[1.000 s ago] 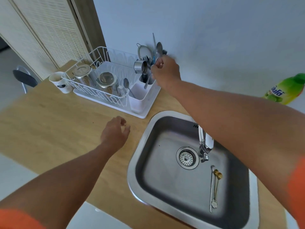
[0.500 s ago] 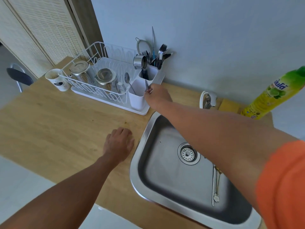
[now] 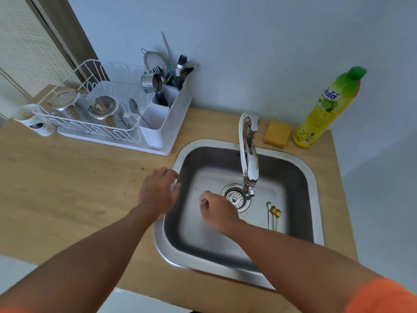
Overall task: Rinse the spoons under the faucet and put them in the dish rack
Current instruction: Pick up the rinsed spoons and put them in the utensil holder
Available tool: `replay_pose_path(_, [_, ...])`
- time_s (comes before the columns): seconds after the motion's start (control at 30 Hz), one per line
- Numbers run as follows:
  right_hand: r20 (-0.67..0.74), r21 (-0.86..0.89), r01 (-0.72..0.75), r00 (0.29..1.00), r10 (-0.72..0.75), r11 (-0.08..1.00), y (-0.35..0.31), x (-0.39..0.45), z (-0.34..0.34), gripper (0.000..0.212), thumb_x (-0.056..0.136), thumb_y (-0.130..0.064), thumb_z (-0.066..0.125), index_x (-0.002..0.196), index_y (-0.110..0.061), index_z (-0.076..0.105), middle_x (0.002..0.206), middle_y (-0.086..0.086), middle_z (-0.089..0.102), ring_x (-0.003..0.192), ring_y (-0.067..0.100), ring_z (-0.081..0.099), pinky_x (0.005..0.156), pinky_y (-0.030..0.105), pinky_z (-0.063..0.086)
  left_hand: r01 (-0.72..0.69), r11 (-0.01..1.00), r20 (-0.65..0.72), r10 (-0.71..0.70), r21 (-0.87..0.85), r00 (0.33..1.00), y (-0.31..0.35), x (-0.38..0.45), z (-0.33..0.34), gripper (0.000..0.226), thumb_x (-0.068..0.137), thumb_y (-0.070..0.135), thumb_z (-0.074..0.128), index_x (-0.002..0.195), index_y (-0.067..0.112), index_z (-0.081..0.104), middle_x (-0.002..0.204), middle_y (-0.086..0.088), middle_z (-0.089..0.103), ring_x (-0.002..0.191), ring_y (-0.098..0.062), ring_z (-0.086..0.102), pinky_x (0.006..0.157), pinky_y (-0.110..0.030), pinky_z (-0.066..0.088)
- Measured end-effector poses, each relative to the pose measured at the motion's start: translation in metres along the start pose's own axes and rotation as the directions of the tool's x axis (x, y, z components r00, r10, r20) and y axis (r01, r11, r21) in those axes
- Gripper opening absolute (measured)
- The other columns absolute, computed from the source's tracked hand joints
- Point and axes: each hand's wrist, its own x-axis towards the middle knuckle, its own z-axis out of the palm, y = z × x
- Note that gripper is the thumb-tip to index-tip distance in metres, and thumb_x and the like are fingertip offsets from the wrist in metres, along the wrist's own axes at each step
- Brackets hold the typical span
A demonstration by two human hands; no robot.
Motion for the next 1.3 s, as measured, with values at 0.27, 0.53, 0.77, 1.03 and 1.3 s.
replay_pose_path(0.27, [0.067,-0.111,-0.271,0.958,0.280,0.956,0.099,-0.051,-0.026,0.019,0.095,-0.031,0.047,0.105,-0.024,0.062,0.108,0.004,0.071,0.095,0.028,0.066,0.072,0.031,0.047,-0.152,0.987,0.091,0.156,-0.045,0.984,0.066,0.003,0.049,0.018,0.093,0.030,0.070,0.107,0.018,0.070,0.110,0.001,0.067,0.095,-0.021,0.060,0.083,-0.037,0.052])
replay_pose_path(0.53, [0.047,-0.091,-0.514,0.853,0.519,0.853,0.143,-0.067,-0.055,0.013,0.094,-0.018,0.050,0.103,-0.010,0.056,0.111,0.016,0.065,0.098,0.033,0.067,0.070,0.029,0.046,-0.208,0.977,0.320,0.213,-0.051,0.923,0.131,-0.013,0.100,0.029,0.093,0.031,0.065,0.119,0.018,0.068,0.120,-0.003,0.067,0.106,-0.030,0.059,0.087,-0.042,0.045])
replay_pose_path(0.77, [0.008,0.005,-0.625,0.781,0.625,0.781,0.158,-0.066,-0.061,0.005,0.094,-0.014,0.057,0.095,-0.012,0.053,0.089,0.007,0.058,0.070,0.021,0.058,0.059,0.026,0.046,-0.179,0.977,0.525,0.214,-0.118,0.824,0.177,-0.020,0.142,0.037,0.095,0.037,0.059,0.128,0.019,0.063,0.124,-0.005,0.067,0.111,-0.027,0.061,0.093,-0.041,0.051])
replay_pose_path(1.03, [0.062,0.052,-0.691,0.723,0.688,0.721,0.167,-0.059,-0.052,0.022,0.096,-0.014,0.063,0.117,-0.008,0.061,0.110,0.011,0.067,0.097,0.027,0.069,0.066,0.028,0.049,0.078,0.982,0.651,0.055,-0.174,0.757,0.210,-0.011,0.172,0.023,0.094,0.034,0.057,0.102,0.016,0.068,0.106,-0.007,0.071,0.096,-0.028,0.067,0.082,-0.040,0.056])
replay_pose_path(1.3, [0.076,0.078,-0.720,0.694,0.716,0.690,0.173,-0.055,-0.046,0.020,0.100,-0.011,0.059,0.119,-0.009,0.062,0.115,0.013,0.069,0.103,0.029,0.070,0.071,0.032,0.052,0.223,0.973,0.667,-0.131,-0.054,0.733,0.238,0.003,0.196,0.035,0.091,0.048,0.061,0.089,0.015,0.073,0.090,-0.007,0.073,0.085,-0.029,0.069,0.070,-0.034,0.051])
